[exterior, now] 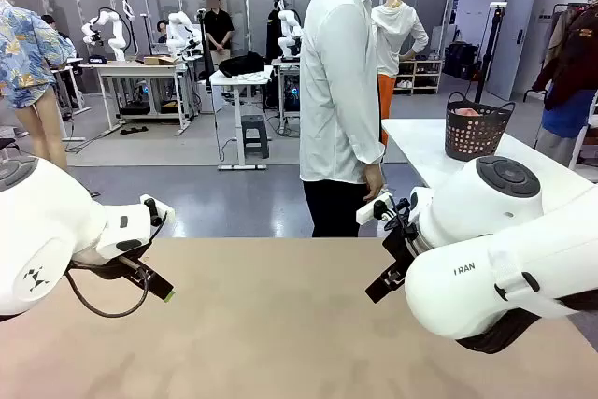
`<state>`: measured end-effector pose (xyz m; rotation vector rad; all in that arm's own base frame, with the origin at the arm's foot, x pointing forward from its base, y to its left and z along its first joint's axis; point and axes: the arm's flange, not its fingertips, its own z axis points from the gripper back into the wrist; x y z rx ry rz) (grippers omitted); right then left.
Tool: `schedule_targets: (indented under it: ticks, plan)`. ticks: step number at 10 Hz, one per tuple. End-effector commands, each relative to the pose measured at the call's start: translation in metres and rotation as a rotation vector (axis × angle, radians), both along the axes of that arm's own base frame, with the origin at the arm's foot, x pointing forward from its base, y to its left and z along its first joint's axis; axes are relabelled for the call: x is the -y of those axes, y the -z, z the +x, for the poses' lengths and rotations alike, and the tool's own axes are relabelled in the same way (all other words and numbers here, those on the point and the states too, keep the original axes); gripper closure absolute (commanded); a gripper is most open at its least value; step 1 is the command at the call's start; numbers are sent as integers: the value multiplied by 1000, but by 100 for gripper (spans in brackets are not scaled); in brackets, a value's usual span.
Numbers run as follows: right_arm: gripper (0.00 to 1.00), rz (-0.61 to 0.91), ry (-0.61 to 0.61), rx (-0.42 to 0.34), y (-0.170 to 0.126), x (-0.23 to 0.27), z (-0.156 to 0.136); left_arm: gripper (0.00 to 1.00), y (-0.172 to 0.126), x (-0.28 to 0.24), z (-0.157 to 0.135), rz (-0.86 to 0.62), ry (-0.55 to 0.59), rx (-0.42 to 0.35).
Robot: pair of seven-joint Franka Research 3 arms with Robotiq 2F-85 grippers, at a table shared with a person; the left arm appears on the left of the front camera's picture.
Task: Fold the towel.
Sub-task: Grab the top end of the 100 cm Hotel Towel extended by the human.
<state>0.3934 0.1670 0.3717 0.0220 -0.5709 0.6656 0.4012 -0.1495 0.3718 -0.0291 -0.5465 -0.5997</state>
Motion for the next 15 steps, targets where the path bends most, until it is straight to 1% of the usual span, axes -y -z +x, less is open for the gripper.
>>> schedule_targets:
  ticks: [1,10,11,12,13,14,15]
  plan:
    - [0,0,0,0,0,0,0,0,0,0,0,0,0,0]
    - [0,-1,-2,1,0,0,0,0,0,0,0,0,1,0]
    - [0,2,-10,17,-29,4,4,0,-25,6,2,26,4,31]
    - [0,24,-4,-15,-54,7,2,0,-53,6,1,-1,16,-14]
    - [0,52,-2,-45,-81,13,-1,0,-81,-1,2,4,10,-64]
    - [0,111,-13,-97,-109,21,-3,0,-108,-11,3,-62,2,-143]
    - [0,175,7,-151,-140,33,-5,0,-140,-22,4,-177,-27,-212]
